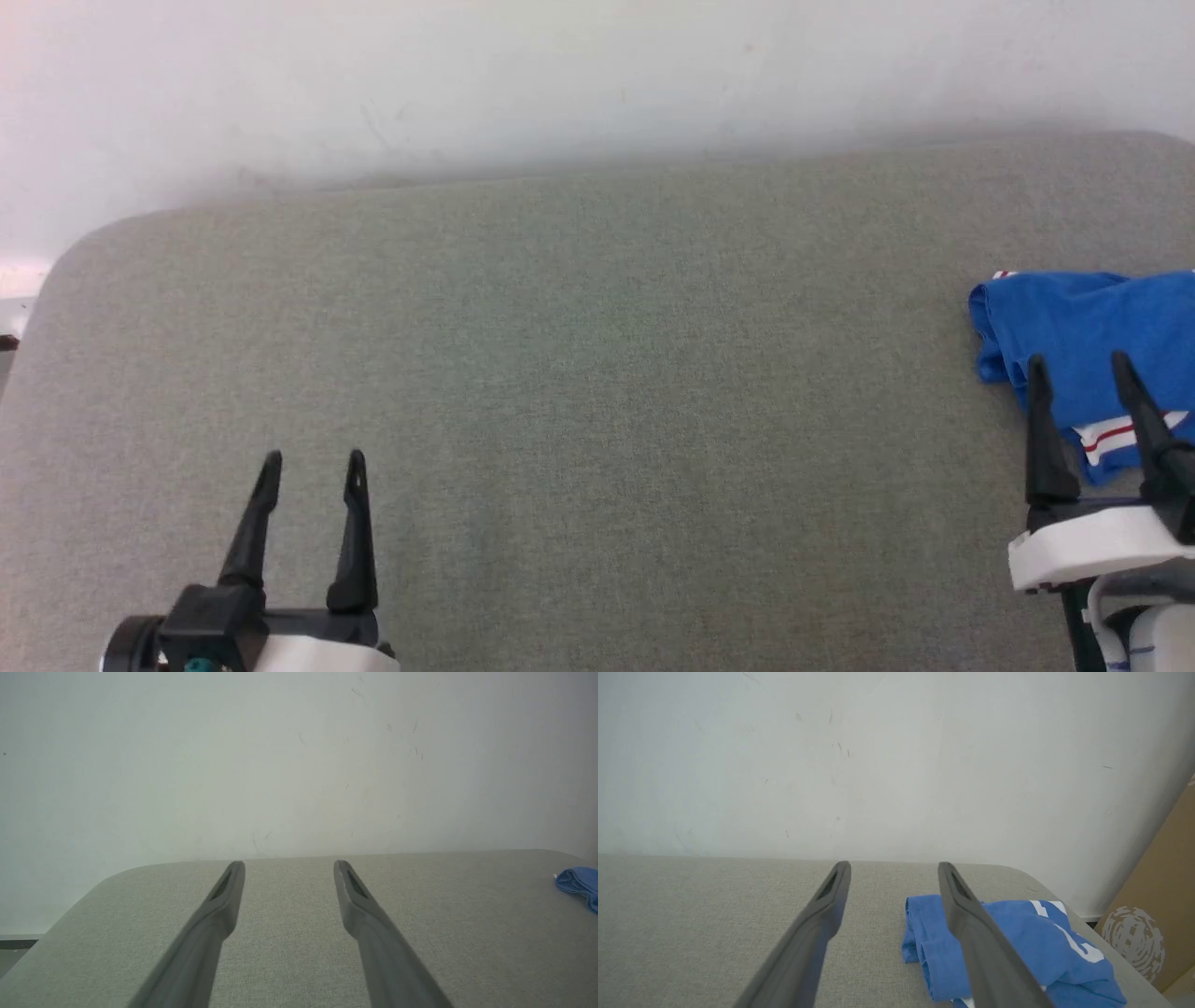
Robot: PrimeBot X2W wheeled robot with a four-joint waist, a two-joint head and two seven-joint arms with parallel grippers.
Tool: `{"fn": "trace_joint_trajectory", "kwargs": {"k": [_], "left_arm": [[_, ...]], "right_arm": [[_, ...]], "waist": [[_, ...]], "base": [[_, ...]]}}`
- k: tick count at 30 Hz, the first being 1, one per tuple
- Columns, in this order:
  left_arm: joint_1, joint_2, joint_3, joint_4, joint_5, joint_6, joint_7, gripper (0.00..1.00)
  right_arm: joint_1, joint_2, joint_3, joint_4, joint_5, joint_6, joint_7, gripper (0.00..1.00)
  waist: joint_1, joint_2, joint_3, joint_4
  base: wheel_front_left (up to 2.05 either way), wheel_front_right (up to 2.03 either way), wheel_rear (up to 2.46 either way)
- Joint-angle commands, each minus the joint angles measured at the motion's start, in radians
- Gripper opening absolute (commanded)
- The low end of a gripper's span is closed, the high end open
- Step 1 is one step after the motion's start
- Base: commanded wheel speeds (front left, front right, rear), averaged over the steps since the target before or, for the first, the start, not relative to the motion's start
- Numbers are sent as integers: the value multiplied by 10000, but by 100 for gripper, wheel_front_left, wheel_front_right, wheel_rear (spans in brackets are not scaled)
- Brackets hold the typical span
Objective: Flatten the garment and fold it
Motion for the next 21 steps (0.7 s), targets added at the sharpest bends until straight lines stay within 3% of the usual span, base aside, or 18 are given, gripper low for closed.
{"fn": "trace_joint_trajectory", "kwargs": {"k": [1, 10, 21], "left_arm": [[115, -68, -39, 93, 96, -76, -46, 100], [412, -315, -127, 521, 171, -311, -47, 100], [428, -591, 300, -100, 341, -334, -47, 100]], "right_arm": [[104, 37, 58, 77, 40, -9, -108, 100], [653, 38, 443, 883, 488, -9, -531, 100], [821, 39, 862, 1201, 657, -9, -683, 100]], "waist": [[1, 0, -224, 163], [1, 0, -460, 558], [1, 0, -355, 650]], "base": [[0, 0, 0], [0, 0, 0], [0, 0, 0]]}}
